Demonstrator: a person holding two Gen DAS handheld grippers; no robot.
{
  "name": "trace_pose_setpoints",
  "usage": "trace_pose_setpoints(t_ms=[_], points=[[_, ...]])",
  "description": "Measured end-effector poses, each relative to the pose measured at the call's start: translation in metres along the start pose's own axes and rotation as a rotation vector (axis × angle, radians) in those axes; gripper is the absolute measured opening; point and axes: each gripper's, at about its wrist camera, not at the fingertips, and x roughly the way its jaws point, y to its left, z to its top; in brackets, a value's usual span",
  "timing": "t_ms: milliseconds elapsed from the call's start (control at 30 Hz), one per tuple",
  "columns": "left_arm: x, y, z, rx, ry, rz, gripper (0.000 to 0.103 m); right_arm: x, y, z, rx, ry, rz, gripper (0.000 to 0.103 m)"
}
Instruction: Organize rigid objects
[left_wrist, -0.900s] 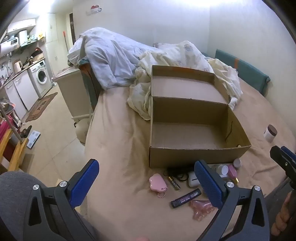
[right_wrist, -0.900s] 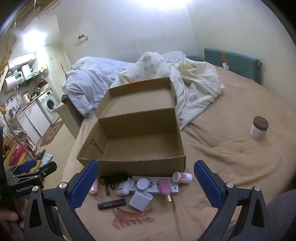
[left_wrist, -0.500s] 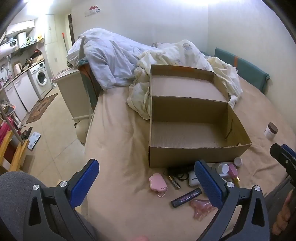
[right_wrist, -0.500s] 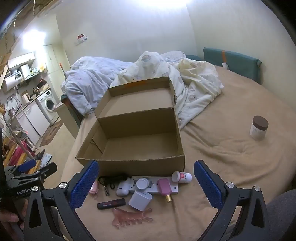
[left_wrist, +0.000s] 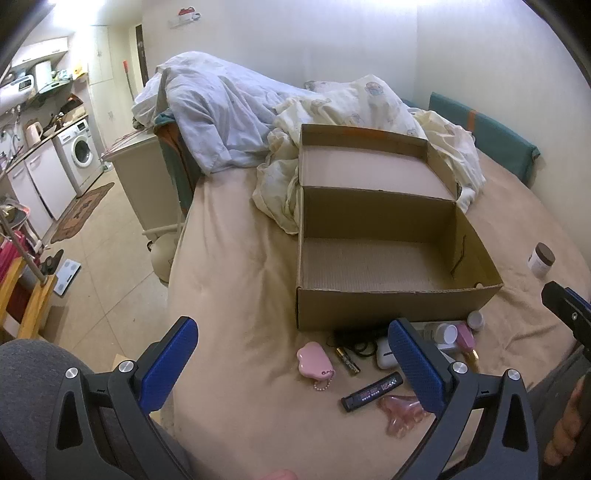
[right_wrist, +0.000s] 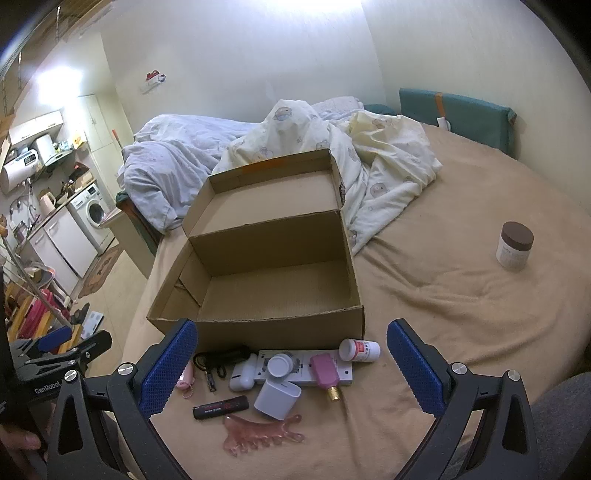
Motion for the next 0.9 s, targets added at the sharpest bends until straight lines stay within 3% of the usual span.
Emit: trace_pose_setpoints(t_ms=[900], points=[[0.0002,-0.0012,-0.0013,-0.003,0.004,0.003,0.103,-0.0002,0.0006,0.0005,0.000,0.000,-0.002,0.103]])
